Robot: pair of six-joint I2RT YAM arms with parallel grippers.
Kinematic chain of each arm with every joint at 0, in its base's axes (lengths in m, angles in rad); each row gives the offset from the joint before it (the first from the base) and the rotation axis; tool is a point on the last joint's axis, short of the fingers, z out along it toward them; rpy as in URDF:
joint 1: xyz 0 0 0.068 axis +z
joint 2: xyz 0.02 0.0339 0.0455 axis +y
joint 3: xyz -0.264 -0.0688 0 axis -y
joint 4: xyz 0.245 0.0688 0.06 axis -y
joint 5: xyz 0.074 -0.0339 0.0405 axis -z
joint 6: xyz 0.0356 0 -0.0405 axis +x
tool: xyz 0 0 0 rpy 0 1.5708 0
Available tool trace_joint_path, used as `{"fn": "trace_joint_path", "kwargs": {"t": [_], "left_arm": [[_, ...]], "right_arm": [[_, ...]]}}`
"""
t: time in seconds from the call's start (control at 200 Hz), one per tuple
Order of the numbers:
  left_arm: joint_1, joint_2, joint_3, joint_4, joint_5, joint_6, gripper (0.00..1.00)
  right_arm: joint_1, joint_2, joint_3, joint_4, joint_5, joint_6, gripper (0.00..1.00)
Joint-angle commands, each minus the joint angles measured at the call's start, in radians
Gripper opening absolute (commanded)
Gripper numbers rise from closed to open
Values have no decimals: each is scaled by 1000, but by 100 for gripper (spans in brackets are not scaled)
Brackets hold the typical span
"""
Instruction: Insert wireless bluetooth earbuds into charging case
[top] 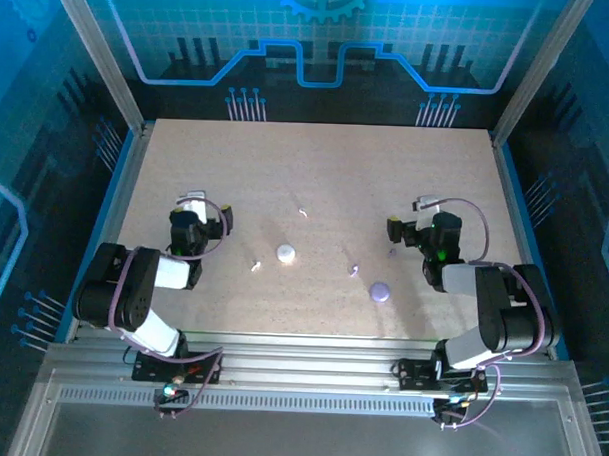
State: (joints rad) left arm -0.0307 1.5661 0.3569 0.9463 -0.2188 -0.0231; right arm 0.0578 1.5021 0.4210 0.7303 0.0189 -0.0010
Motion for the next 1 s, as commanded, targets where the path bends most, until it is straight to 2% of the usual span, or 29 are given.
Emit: {"fn": "trace_joint_path", "kwargs": {"t": [0.0,0.99], "left_arm": [[-2,-14,18,-4,18,15,99],[0,-14,20,-11,34,19,99]], "right_arm": [[-9,4,18,12,-2,-13,100],[-15,4,18,14,-16,-10,100]]}}
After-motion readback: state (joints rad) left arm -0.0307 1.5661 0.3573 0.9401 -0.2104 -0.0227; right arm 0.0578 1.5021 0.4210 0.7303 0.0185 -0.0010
